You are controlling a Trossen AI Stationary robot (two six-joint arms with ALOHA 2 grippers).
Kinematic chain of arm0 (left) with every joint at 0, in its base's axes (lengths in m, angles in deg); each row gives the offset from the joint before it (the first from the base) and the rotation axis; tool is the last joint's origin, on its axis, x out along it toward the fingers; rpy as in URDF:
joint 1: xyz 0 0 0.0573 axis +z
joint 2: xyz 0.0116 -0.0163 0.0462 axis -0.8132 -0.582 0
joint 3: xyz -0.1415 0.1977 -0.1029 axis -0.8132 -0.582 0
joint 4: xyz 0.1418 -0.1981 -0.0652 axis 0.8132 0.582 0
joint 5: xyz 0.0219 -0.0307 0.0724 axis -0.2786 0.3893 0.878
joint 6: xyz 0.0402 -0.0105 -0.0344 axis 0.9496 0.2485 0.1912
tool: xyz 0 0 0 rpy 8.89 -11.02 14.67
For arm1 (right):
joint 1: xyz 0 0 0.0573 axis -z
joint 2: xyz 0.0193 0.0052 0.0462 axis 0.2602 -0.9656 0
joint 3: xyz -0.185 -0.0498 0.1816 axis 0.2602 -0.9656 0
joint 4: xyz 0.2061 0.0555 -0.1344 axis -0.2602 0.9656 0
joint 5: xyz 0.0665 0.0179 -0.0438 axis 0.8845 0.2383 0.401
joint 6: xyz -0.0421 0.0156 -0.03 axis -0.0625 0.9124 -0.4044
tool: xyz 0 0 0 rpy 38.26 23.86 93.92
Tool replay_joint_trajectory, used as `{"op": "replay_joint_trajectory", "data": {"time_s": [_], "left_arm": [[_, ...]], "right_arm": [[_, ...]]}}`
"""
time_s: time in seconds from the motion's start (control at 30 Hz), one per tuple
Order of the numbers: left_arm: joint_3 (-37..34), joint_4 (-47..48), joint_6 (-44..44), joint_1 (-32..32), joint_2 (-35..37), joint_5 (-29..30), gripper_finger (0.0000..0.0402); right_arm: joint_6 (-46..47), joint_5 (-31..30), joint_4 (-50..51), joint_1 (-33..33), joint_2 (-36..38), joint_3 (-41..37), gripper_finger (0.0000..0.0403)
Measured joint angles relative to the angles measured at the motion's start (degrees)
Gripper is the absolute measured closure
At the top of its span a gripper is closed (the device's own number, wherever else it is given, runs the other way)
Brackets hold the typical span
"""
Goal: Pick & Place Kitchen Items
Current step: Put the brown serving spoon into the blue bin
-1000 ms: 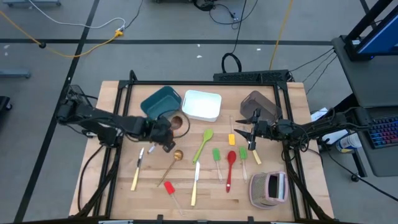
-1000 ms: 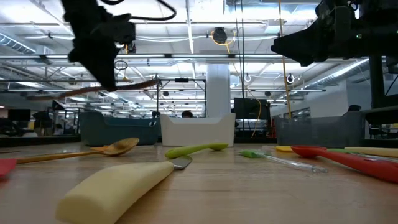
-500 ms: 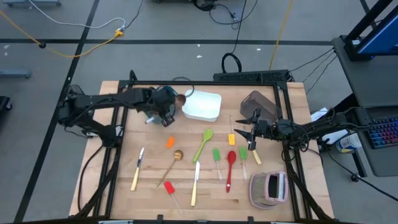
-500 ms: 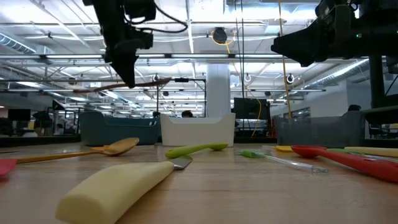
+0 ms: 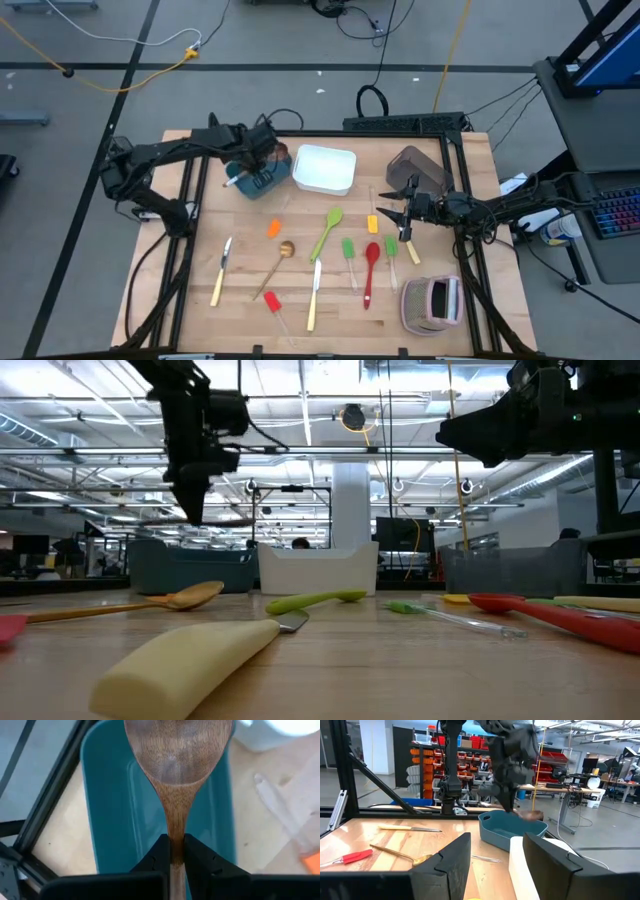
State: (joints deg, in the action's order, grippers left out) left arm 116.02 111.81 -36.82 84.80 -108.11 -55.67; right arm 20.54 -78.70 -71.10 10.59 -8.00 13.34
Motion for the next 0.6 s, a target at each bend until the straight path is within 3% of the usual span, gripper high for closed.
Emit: {"op": "replay_joint_trajectory", "data": {"time_s": [0.37,0.6], "left_arm": [[-0.1,3.6,4.3,1.8,-11.3,1.5,0.0376],[0.2,3.5,6.1,2.5,-14.8,2.4,0.0375]], "right_arm": [[0.0,0.0,0.0,0.0,0.0,0.0,0.0229],[0.0,0.0,0.0,0.0,0.0,0.0,0.0229]]}}
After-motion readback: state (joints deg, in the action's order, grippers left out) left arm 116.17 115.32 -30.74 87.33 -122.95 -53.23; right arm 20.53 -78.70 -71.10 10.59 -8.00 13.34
